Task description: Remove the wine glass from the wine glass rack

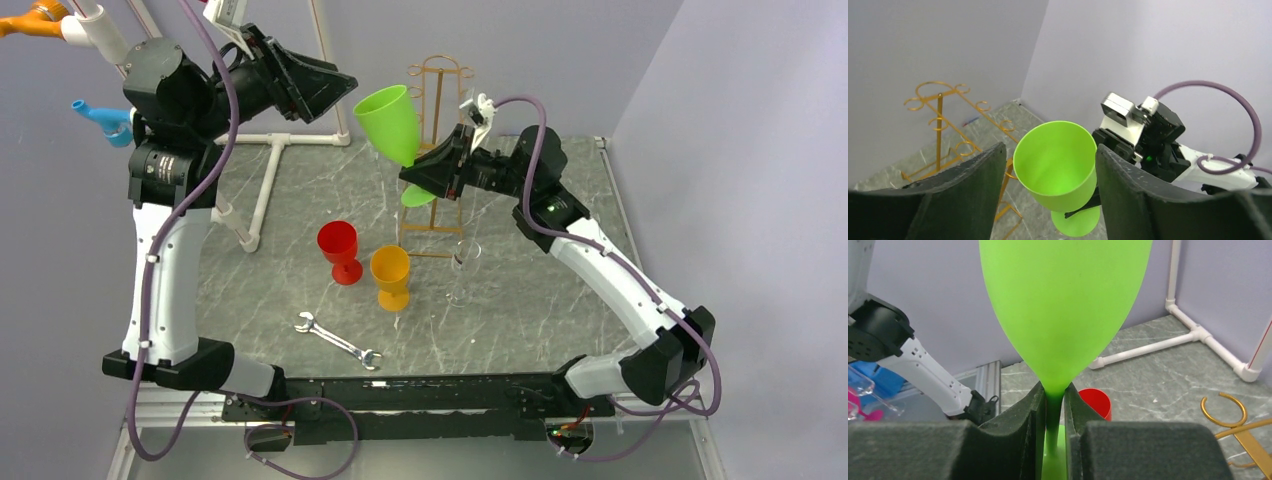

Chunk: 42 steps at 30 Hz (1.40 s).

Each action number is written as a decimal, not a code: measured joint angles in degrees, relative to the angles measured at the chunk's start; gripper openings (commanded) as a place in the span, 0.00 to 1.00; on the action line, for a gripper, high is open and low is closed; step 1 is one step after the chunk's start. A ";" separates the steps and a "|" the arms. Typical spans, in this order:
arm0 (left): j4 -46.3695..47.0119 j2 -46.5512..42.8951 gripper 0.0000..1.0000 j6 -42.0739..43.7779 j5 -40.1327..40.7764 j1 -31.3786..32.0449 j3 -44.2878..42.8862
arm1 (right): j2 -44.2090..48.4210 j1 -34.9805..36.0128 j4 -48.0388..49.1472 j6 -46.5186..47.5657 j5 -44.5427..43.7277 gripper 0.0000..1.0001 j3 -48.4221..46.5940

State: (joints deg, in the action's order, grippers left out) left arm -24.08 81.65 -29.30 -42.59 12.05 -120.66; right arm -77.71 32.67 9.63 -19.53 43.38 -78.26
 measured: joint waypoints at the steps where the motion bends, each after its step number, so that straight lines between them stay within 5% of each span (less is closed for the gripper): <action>1: -0.90 0.00 0.64 -0.42 0.42 -0.26 -0.13 | 0.13 0.33 0.17 0.87 -0.13 0.00 0.31; 13: -13.07 0.61 0.44 0.31 3.91 -1.36 -1.38 | 1.07 5.01 3.56 13.70 -5.33 0.00 6.43; 35: -23.96 0.35 0.40 7.85 2.80 -1.44 2.34 | 1.36 7.54 5.40 23.28 -7.13 0.00 7.72; 42: -24.81 0.33 0.24 8.79 1.55 -1.46 2.67 | 1.77 7.72 5.73 24.70 -7.28 0.00 8.94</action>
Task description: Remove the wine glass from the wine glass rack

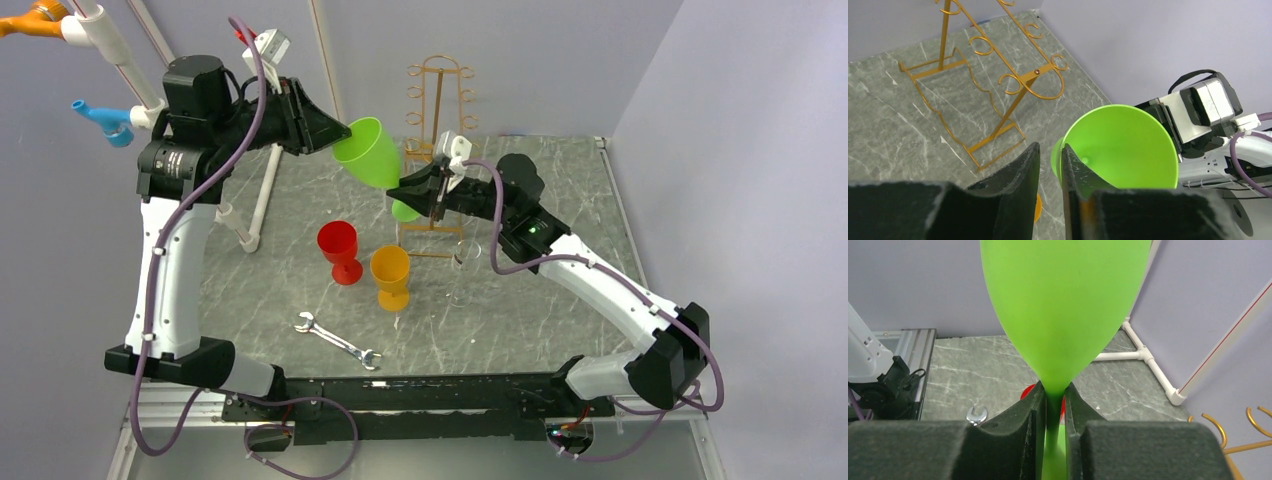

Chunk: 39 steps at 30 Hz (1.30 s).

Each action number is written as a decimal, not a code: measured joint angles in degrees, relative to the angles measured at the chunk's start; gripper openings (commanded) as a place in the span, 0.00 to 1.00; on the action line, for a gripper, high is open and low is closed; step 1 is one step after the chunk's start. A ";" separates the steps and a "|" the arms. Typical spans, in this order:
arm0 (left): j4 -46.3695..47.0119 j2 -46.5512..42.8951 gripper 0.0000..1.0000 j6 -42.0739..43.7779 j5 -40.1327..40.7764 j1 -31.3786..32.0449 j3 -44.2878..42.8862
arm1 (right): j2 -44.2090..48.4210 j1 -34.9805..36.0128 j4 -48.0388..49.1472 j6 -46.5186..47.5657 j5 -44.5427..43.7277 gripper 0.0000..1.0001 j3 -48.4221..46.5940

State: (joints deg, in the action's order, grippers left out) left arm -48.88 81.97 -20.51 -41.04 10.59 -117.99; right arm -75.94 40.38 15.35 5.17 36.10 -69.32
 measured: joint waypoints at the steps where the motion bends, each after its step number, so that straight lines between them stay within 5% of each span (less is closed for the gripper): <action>1: -0.07 0.00 0.23 0.11 -0.24 0.00 0.17 | 0.00 0.07 0.17 0.22 -0.11 0.00 0.28; 9: -0.26 0.02 0.00 0.13 -2.21 0.00 1.60 | 0.00 0.48 0.15 1.77 -1.20 0.00 1.22; 16: 0.31 -0.15 0.00 0.33 -2.21 -0.02 2.29 | 0.00 0.90 0.02 2.27 -2.08 0.01 1.25; 26: 0.83 -0.83 0.00 0.39 0.48 0.00 3.43 | 0.00 1.73 1.90 1.73 -3.15 0.59 1.27; 39: 0.63 -0.74 0.00 0.39 4.46 0.00 2.67 | 0.15 2.51 3.56 1.18 -4.11 0.79 1.62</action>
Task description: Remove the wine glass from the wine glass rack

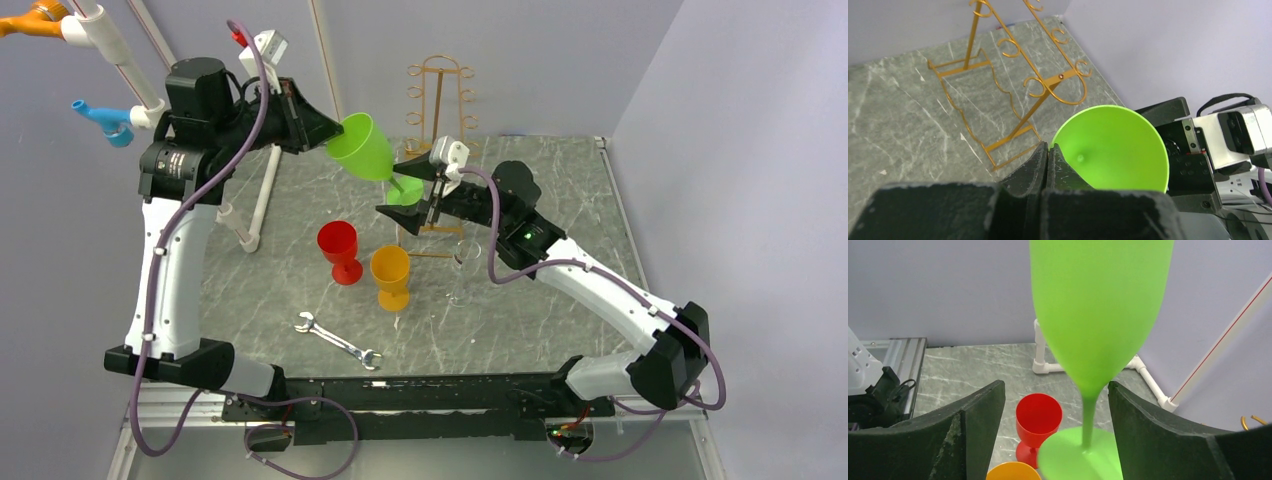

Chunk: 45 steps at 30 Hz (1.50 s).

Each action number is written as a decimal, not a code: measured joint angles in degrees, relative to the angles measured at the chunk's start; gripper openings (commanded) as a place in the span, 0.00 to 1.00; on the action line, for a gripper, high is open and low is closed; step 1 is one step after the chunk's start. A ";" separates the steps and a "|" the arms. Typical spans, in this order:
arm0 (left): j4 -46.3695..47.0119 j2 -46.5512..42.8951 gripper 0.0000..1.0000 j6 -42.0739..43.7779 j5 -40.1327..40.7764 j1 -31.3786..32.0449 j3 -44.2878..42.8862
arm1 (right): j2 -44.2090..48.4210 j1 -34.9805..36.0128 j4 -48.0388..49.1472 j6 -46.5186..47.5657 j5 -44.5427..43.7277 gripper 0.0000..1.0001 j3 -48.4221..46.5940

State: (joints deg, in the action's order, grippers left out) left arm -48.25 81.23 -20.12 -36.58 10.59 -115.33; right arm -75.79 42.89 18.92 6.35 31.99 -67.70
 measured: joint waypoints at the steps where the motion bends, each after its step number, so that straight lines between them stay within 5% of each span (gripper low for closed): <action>1: -0.22 0.13 0.00 0.15 0.61 -0.02 -0.72 | 0.11 0.04 0.04 -0.13 -0.02 0.80 0.07; 9: -1.03 2.16 0.00 1.01 5.11 -1.27 -8.87 | 3.76 0.28 1.97 -3.04 -0.11 0.86 2.34; 20: -2.73 2.05 0.00 3.37 20.00 -2.34 -8.68 | 5.51 0.37 5.79 -12.92 -0.24 0.86 4.31; 31: -3.69 1.22 0.00 5.05 30.51 -6.47 -1.03 | 3.28 1.11 7.76 -22.73 0.00 0.90 5.29; 45: 1.62 -1.33 0.00 4.94 33.44 -10.49 17.66 | 3.26 1.84 7.50 -23.91 -0.74 0.91 7.08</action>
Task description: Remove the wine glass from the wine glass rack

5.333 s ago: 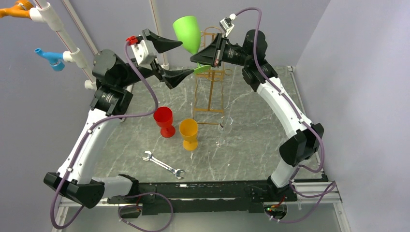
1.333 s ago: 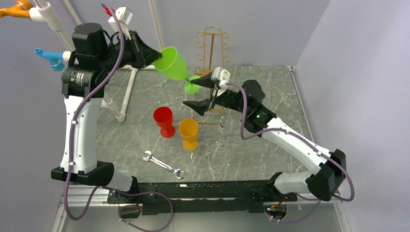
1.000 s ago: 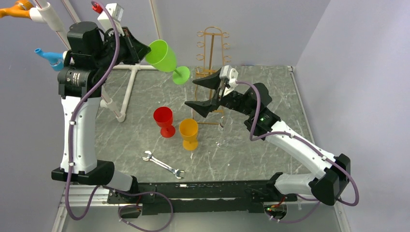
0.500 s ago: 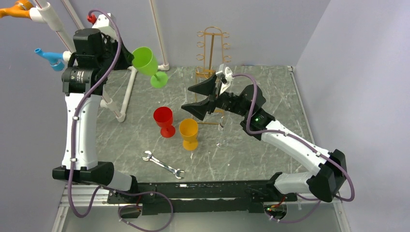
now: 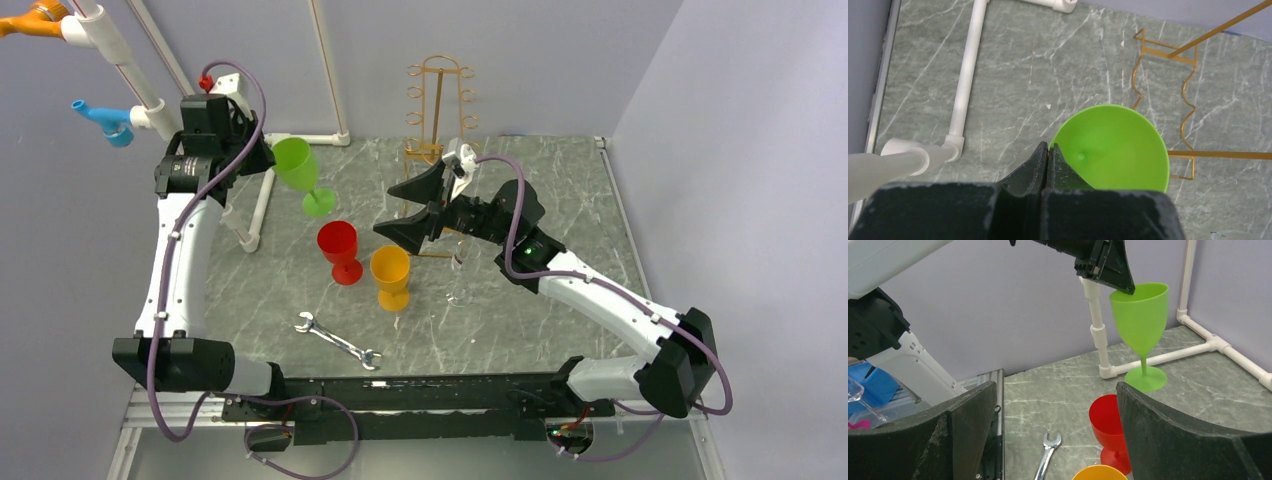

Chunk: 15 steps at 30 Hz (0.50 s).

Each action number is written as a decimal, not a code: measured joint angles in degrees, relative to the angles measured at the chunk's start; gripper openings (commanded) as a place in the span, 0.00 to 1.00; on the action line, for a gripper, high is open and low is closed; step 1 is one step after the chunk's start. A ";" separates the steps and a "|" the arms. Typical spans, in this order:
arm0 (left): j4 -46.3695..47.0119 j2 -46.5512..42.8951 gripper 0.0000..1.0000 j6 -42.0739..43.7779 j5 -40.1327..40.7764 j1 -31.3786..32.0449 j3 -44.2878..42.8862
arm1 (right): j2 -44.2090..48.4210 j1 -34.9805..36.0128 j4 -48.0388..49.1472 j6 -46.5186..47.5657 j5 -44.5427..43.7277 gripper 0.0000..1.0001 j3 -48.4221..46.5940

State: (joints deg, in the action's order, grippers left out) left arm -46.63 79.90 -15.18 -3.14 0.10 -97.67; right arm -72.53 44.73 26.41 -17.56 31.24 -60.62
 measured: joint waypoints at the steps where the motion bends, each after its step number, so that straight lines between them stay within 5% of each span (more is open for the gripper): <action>1: 0.52 -0.24 0.00 -0.02 0.02 -0.15 1.16 | 0.00 0.00 0.00 -0.02 -0.11 0.91 0.13; 15: 8.70 -1.84 0.00 -1.84 2.14 -2.60 18.56 | 0.90 0.00 -1.25 1.01 -0.76 0.91 0.66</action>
State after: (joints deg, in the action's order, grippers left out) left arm -37.93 78.06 -17.02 -0.99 -2.50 -79.11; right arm -71.64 44.73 25.17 -16.56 30.48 -59.96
